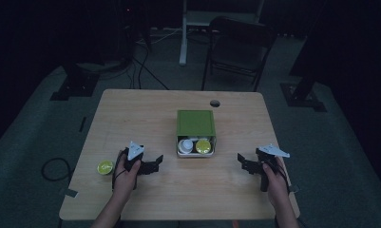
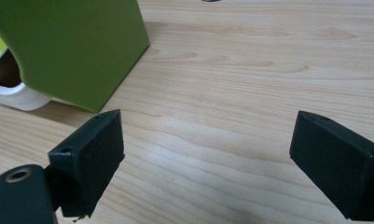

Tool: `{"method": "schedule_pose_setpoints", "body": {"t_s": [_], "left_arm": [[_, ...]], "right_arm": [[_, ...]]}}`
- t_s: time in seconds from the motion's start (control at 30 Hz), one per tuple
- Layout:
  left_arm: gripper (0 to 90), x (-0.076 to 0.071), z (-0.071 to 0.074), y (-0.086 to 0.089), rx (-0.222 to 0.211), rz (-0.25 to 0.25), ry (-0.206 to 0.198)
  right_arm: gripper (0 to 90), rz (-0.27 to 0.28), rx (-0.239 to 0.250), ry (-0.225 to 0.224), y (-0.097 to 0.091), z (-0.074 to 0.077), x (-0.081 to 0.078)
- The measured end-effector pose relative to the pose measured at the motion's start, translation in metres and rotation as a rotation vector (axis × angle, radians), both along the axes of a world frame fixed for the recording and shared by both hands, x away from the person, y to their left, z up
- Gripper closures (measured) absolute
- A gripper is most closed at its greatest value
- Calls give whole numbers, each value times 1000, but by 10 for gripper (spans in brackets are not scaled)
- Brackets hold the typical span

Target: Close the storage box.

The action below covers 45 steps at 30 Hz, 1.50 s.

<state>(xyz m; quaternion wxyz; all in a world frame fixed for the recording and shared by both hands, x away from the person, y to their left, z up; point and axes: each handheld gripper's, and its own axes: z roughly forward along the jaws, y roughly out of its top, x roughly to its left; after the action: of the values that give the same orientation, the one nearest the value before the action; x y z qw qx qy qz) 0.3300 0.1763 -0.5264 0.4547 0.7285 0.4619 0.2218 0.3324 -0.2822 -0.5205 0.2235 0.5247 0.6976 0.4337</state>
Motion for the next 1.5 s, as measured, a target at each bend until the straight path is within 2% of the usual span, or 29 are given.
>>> {"method": "schedule_pose_setpoints", "body": {"t_s": [0.2,0.33,0.5,0.67,0.8,0.9,1.17,1.23,1.37,1.5], "left_arm": [[62,-6,-5,3,3,21,23],[62,-9,-8,4,9,18,24],[62,-13,-11,5,14,25,55],[62,-17,-11,7,39,67,73],[62,-20,-13,9,53,86,99],[62,-23,-14,10,53,99,116],[61,-31,-16,10,48,129,142],[61,-33,-16,10,51,139,148],[62,-36,-18,12,70,163,192],[61,-38,-18,13,77,172,223]], "right_arm": [[98,-24,-13,5,-7,-1,-3],[97,-47,-23,10,-13,-2,-5],[97,-73,-47,18,-18,-4,-9],[97,-98,-49,38,-22,-7,-14],[97,-135,-77,51,-24,-8,-19],[97,-166,-84,60,-26,-10,-22],[97,-205,-112,79,-27,-17,-27],[97,-236,-131,97,-27,-21,-29],[97,-299,-163,135,-28,-24,-31],[97,-353,-143,146,-28,-25,-31]]}}
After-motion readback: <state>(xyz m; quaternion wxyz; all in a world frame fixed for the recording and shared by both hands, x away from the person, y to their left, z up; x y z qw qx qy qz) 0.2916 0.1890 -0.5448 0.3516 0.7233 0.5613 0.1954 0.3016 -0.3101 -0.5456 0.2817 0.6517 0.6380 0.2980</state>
